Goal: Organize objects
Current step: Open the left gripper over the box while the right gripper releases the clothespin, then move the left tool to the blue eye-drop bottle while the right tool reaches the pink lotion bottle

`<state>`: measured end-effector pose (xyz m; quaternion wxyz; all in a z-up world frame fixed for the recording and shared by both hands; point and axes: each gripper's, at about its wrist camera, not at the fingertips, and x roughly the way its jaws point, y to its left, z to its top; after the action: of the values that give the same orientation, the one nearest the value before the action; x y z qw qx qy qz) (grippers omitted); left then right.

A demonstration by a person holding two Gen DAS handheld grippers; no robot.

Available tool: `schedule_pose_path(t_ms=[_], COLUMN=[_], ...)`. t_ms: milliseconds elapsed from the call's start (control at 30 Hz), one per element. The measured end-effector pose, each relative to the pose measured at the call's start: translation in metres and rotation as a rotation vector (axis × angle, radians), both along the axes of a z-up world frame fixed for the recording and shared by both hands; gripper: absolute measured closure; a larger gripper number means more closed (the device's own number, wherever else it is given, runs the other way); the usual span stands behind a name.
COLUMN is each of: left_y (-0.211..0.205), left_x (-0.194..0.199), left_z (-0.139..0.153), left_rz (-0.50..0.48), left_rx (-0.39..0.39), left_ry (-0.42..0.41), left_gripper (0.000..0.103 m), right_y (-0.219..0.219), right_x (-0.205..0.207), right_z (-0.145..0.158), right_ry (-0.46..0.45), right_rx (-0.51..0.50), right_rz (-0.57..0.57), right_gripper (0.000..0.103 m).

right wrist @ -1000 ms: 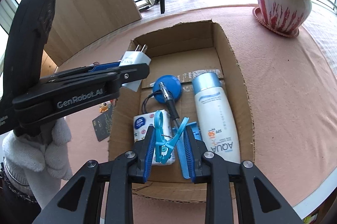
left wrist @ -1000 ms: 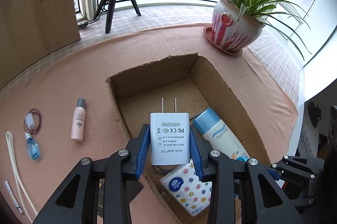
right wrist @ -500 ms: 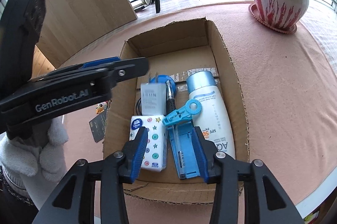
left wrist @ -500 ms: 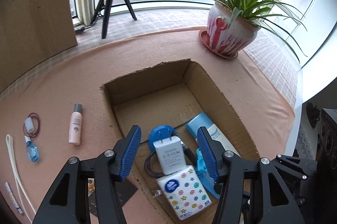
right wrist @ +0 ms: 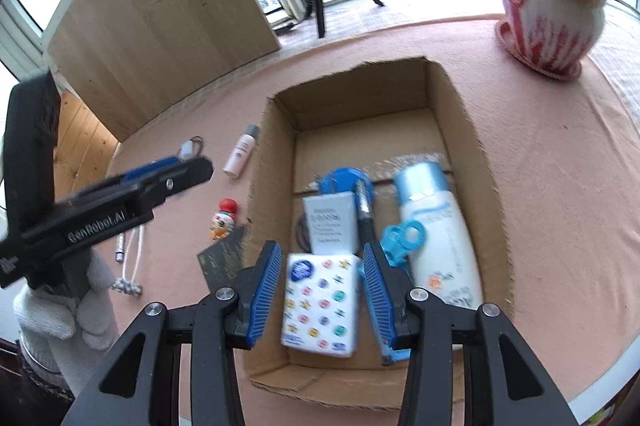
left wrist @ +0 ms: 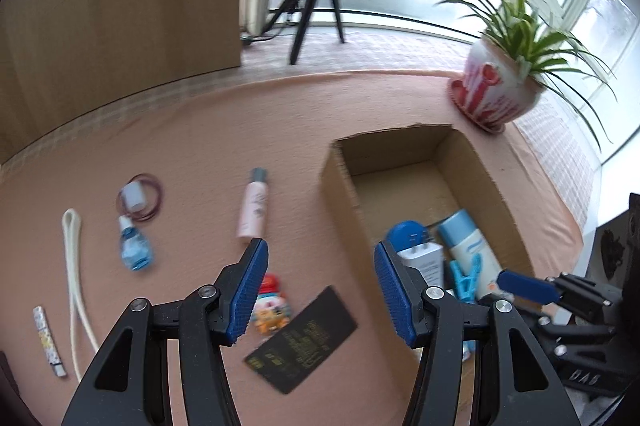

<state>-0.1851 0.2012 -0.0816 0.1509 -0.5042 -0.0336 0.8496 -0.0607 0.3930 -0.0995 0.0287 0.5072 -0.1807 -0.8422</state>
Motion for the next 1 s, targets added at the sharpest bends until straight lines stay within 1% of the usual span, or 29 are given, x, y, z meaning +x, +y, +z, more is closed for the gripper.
schedule_pose_path(t_ms=[233, 467, 600, 733, 900, 1000], left_y=[-0.065, -0.115, -0.136, -0.148, -0.151, -0.150], left_x=[-0.001, -0.008, -0.018, -0.031, -0.049, -0.055], left_z=[-0.017, -0.037, -0.048, -0.058, -0.072, -0.078], left_rz=[0.117, 0.210, 0.259, 0.279, 0.298, 0.302], left_rx=[-0.011, -0.007, 0.014, 0.022, 0.031, 0.021], left_ry=[-0.045, -0.094, -0.127, -0.151, -0.180, -0.186], left_gripper=[0.044, 0.044, 0.044, 0.044, 0.044, 0.044], right_y=[-0.032, -0.067, -0.080, -0.094, -0.108, -0.117], right_x=[-0.029, -0.069, -0.092, -0.113, -0.139, -0.154], right_z=[0.016, 0.024, 0.016, 0.003, -0.017, -0.031], right_ry=[0.040, 0.051, 0.027, -0.014, -0.077, -0.111], right_rx=[-0.007, -0.025, -0.062, -0.078, -0.059, -0.020], right_rz=[0.057, 0.106, 0.105, 0.114, 0.110, 0.105], right_gripper=[0.063, 0.063, 0.063, 0.063, 0.063, 0.064])
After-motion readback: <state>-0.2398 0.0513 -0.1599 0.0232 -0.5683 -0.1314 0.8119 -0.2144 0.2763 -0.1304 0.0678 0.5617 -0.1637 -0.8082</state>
